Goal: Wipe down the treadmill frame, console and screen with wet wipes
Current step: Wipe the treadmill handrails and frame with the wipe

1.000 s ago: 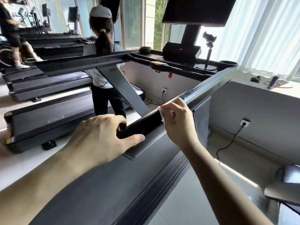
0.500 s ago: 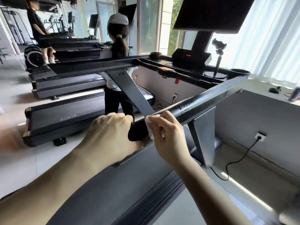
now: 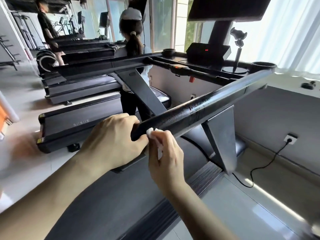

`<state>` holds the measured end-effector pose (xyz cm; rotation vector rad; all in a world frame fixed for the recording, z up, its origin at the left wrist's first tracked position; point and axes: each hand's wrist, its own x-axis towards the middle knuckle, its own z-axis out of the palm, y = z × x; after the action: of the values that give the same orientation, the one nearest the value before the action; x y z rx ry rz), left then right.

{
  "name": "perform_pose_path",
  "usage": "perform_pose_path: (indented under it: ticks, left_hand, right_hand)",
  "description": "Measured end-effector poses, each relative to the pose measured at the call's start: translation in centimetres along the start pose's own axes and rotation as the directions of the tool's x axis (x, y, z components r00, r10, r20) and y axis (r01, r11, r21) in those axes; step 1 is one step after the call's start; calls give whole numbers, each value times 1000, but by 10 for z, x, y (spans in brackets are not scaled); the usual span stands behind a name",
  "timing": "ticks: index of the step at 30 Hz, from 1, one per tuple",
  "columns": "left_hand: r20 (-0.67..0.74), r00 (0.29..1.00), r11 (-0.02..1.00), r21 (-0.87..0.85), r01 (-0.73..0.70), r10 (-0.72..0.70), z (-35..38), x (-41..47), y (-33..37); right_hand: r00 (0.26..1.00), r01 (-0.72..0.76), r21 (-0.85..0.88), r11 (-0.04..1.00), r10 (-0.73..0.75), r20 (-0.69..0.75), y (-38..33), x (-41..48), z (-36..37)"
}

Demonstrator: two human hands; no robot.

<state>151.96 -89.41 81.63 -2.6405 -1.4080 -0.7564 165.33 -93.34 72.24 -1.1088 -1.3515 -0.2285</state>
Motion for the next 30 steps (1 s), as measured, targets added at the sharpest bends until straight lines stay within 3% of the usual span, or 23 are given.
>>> perform_pose_path:
  ticks: [3,7,10,13,16,18,20,22,24,27,30]
  left_hand:
    - [-27,1000,1000,-1,-13,13,1,-2,-1]
    - [-32,999,999,43,-16,17,2,-4,3]
    - [-28,999,996,82,-24,27,2,-5,3]
    - [-37,999,997,77,-20,23,1,-4,4]
    - [-43,999,997,71,-18,21,1,-5,4]
    - [-41,999,998,67,-23,25,1,-5,4]
    - [-36,999,997,77,-26,29,1,-6,5]
    - [-23,999,994,101,-35,38,1,-5,5]
    - [-15,999,991,126,-47,49,2,-5,5]
    - [-21,998,988,148,-48,52,3,-6,5]
    - [-26,998,987,154,-52,56,3,-5,5]
  right_hand:
    - [998,15,-79,997,-20,-57,27,13,-9]
    - [950,-230,-102,968,200,-239,63,29,-20]
    - [924,-290,-48,956,266,-273,53,21,-9]
    - [968,-175,5,984,174,-179,23,-2,6]
    - [999,43,51,998,-41,-26,9,-17,11]
    - [970,233,0,972,-233,65,22,-13,5]
    - [940,332,-52,942,-325,108,45,-1,-5]
    - [965,259,-80,963,-255,56,68,16,-14]
    - [994,57,-97,994,-66,-85,78,28,-17]
    - [940,-204,-23,979,189,-284,67,25,-4]
    - [960,-184,92,979,199,-197,35,-1,13]
